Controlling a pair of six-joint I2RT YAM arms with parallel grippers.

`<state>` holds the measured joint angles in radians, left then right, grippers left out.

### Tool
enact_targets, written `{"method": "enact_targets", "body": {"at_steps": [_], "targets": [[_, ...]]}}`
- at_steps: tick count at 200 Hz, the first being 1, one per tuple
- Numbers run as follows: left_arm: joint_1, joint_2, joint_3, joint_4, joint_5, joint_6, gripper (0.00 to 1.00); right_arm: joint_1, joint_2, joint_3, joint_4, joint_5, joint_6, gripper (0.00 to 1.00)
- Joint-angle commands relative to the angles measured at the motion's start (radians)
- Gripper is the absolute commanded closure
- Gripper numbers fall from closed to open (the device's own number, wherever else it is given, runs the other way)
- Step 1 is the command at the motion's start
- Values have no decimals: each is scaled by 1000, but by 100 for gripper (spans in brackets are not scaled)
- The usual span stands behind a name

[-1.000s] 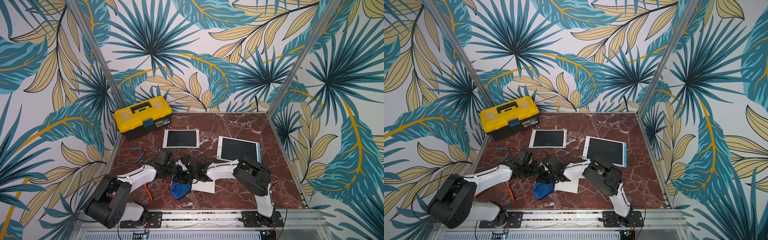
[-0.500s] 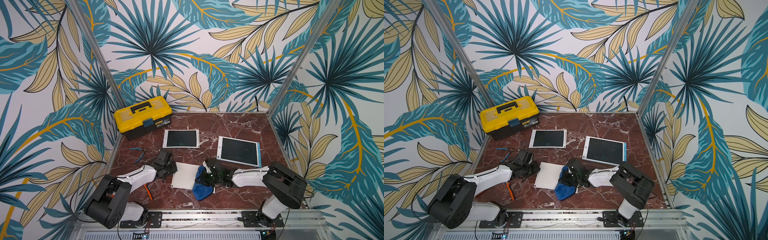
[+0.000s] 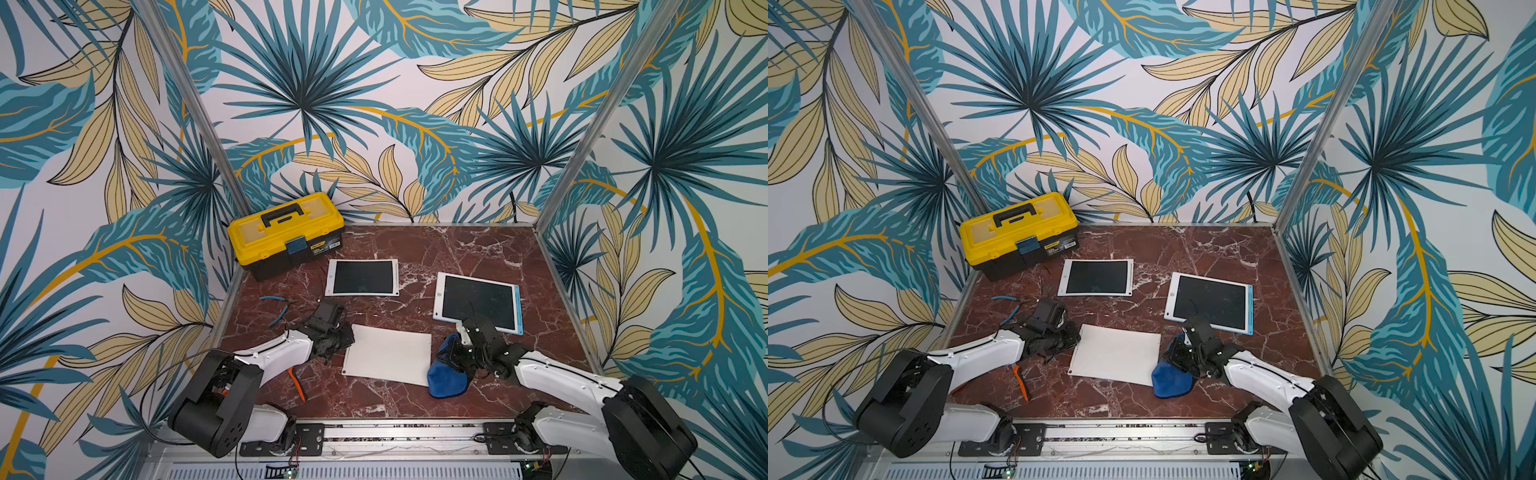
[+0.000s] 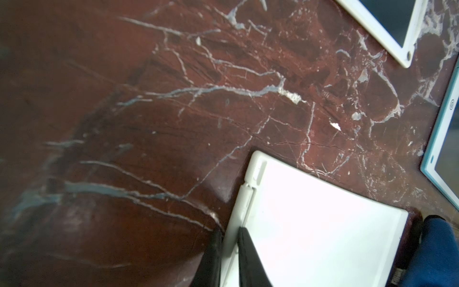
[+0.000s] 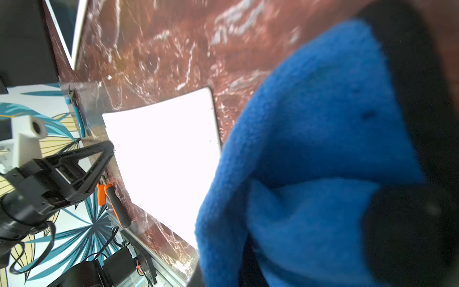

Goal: Wipe the drawing tablet
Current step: Wipe the dirt from the drawing tablet, then place the cleaning item at the center of the board.

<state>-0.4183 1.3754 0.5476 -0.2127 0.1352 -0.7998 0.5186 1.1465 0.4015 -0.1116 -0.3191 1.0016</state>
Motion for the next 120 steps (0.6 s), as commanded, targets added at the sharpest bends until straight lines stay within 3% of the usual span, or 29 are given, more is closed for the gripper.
{"method": "enact_targets", "body": {"at_steps": [1,51,80,90,101,120], "targets": [[-4,19,-34,-68,4,8,85,-59,-80,14,-224,37,-76,85],[-3,13,-37,-68,3,8,85,-181,-256,34,-452,150,-117,85],[-3,13,-33,-68,3,8,84,-213,-293,36,-504,178,-120,75],[-3,13,-32,-68,4,8,85,-216,-287,36,-494,165,-132,68],[-3,13,-32,-68,4,8,85,-217,-276,42,-493,149,-145,50],[-3,11,-32,-68,6,10,85,-216,-265,68,-516,146,-172,41]]}}
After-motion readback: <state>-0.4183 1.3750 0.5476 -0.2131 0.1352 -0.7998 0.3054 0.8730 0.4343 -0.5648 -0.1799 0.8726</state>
